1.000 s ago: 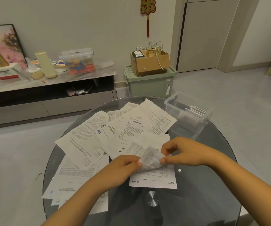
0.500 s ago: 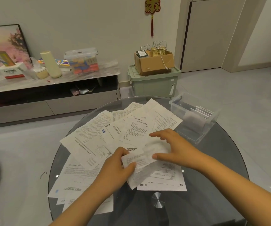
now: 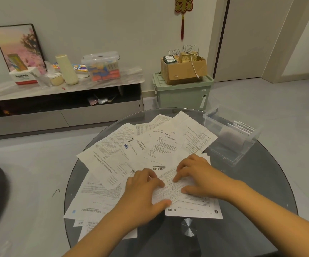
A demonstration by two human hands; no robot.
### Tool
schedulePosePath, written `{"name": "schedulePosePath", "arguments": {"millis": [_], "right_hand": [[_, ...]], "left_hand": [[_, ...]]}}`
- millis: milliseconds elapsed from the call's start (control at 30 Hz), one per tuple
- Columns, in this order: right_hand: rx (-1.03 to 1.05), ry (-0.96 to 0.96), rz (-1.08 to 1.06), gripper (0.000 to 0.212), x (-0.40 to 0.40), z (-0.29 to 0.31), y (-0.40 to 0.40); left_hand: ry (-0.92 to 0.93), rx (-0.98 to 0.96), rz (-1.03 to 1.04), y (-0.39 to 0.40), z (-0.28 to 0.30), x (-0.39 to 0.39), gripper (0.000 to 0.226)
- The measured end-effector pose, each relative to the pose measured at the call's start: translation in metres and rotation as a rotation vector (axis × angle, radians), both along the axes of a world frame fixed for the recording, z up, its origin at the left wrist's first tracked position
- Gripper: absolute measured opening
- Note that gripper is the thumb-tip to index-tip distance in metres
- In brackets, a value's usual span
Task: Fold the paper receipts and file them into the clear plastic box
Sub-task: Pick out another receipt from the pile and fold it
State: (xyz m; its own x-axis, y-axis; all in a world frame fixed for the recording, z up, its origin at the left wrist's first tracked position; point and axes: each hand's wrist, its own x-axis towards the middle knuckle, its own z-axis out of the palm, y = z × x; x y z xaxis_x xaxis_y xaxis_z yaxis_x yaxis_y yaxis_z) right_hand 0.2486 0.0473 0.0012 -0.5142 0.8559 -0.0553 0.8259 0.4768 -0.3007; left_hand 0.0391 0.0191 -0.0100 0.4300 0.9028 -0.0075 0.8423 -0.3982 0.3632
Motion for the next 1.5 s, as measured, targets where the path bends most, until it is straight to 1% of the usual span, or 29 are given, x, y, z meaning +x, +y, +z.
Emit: {"name": "schedulePosePath", "arguments": {"millis": [67, 100, 167, 267, 333, 400, 433, 467, 500, 600, 700, 767, 867, 933, 1000, 1067, 1167, 1300, 1400, 1500], "right_hand": [[-0.061, -0.004, 0.029, 0.045, -0.001, 0.001, -0.001], [-0.085, -0.007, 0.037, 0.05, 0.0, 0.001, -0.002], [-0.098, -0.023, 0.046, 0.051, 0.0, 0.003, -0.004], [-0.079, -0.036, 0.05, 0.035, 0.002, 0.005, -0.003], [-0.096, 0.023, -0.005, 0.021, 0.003, 0.006, -0.002], [-0.11, 0.099, -0.082, 0.017, 0.004, 0.006, 0.0], [-0.109, 0.111, -0.12, 0.016, 0.003, 0.006, 0.0], [-0.103, 0.109, -0.15, 0.015, 0.002, 0.005, 0.001], [-0.096, 0.106, -0.174, 0.015, 0.0, 0.003, 0.002], [-0.105, 0.11, -0.228, 0.028, -0.001, -0.002, 0.004], [-0.105, 0.114, -0.226, 0.04, -0.003, -0.002, 0.006], [-0.112, 0.107, -0.216, 0.043, -0.005, -0.001, 0.006], [-0.123, 0.089, -0.222, 0.038, -0.006, 0.001, 0.006], [-0.12, 0.086, -0.232, 0.033, -0.006, 0.001, 0.005], [-0.126, 0.1, -0.256, 0.028, -0.005, 0.002, 0.002], [-0.178, 0.157, -0.29, 0.027, -0.005, 0.004, 0.0], [-0.326, 0.246, -0.322, 0.027, -0.005, 0.01, -0.004], [-0.578, 0.364, -0.354, 0.023, -0.006, 0.02, -0.009], [-0.645, 0.44, -0.367, 0.019, -0.004, 0.025, -0.009], [-0.67, 0.526, -0.383, 0.017, -0.003, 0.029, -0.008]], "left_hand": [[0.066, -0.029, -0.035, -0.002, -0.004, -0.001, 0.063], [0.096, -0.024, -0.05, -0.002, -0.005, -0.001, 0.065], [0.11, 0.01, -0.081, -0.002, -0.005, -0.001, 0.058], [0.013, -0.001, -0.101, 0.001, 0.001, -0.002, 0.04], [-0.077, -0.062, -0.07, 0.003, 0.004, -0.003, 0.028], [-0.166, -0.1, -0.008, 0.007, 0.006, -0.003, 0.024], [-0.182, -0.094, 0.02, 0.009, 0.006, -0.003, 0.021], [-0.185, -0.073, 0.045, 0.011, 0.004, -0.004, 0.022], [-0.183, -0.054, 0.065, 0.013, 0.003, -0.004, 0.027], [-0.157, -0.043, 0.092, 0.017, -0.003, -0.004, 0.04], [-0.12, -0.043, 0.087, 0.02, -0.006, -0.005, 0.043], [-0.105, -0.039, 0.089, 0.021, -0.008, -0.005, 0.045], [-0.084, 0.015, 0.089, 0.021, -0.008, -0.003, 0.046], [-0.05, 0.068, 0.09, 0.02, -0.004, 0.0, 0.041], [-0.015, 0.089, 0.041, 0.017, -0.001, 0.004, 0.032], [-0.025, 0.075, -0.033, 0.012, 0.0, 0.007, 0.029], [-0.043, -0.015, -0.083, 0.006, -0.001, 0.011, 0.043], [0.014, -0.085, -0.116, 0.003, 0.001, 0.01, 0.064], [0.076, -0.102, -0.127, 0.003, 0.003, 0.007, 0.074], [0.102, -0.108, -0.118, 0.002, 0.003, 0.007, 0.074]]}}
